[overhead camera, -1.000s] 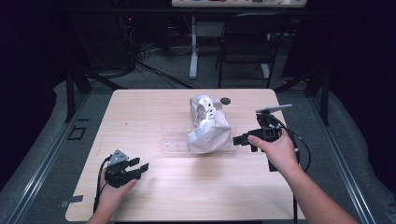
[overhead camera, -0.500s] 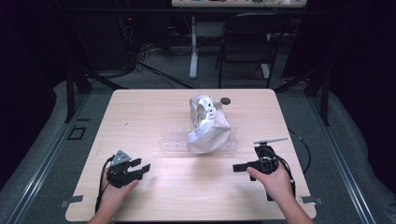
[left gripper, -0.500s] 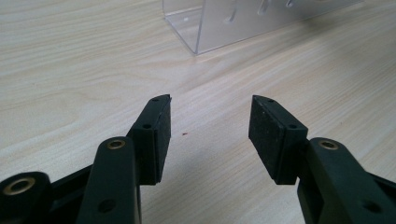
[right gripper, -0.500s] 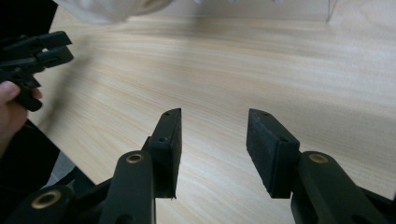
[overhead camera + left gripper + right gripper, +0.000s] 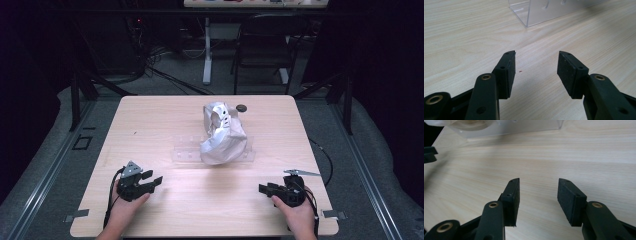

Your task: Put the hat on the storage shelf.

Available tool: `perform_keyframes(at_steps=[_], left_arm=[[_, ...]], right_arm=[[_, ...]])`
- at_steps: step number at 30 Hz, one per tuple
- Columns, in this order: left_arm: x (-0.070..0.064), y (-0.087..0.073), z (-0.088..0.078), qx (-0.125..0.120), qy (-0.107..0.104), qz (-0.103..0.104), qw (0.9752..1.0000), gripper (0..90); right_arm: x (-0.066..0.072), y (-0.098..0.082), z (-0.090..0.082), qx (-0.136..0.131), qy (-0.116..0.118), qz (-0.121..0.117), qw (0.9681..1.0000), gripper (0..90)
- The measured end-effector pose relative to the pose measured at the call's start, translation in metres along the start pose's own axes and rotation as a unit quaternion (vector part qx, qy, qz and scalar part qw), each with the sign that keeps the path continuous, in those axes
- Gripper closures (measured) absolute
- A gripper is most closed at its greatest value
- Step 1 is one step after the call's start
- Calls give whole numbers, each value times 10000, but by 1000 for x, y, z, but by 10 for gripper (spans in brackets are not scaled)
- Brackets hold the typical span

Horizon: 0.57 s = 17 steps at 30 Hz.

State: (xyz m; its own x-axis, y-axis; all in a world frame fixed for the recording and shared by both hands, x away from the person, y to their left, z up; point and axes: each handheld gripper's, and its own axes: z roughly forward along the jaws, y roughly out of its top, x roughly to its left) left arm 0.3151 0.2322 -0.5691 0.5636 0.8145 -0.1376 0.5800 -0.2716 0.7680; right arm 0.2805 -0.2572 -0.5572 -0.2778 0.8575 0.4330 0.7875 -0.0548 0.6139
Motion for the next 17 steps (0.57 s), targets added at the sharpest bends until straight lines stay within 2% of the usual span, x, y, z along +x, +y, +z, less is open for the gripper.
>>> perform_keyframes(at_steps=[1,2,3,4,7,9,10,12,13,17], left_arm=[[0,0,0,16,-8,10,10000,494],[0,0,0,16,-8,10,10000,494],[-1,0,0,30,6,13,10000,494],[-1,0,1,28,-5,40,10000,493],[-1,0,3,26,-11,26,10000,492],[-1,0,3,13,-17,18,10000,491],[-1,0,3,-9,-13,17,10000,490],[-1,0,3,-31,-22,-12,10000,487],[-1,0,4,-23,-18,-15,10000,483],[-1,0,5,-22,-55,-32,10000,481]], right_arm=[[0,-3,2,-248,146,170,9994,532],[0,-3,2,-248,146,170,9994,532],[-4,-5,-1,-203,42,62,9998,532],[-8,-11,-1,-420,71,112,9990,532],[-12,-16,-1,-558,13,48,9984,504],[-13,-17,-1,-610,-17,20,9981,499],[-15,-20,-2,-748,-142,-39,9971,497],[-17,-21,-4,-788,-208,-20,9967,498],[-17,-22,-2,-903,-170,58,9958,497],[-16,-24,-2,-1041,-337,-5,9940,497]])
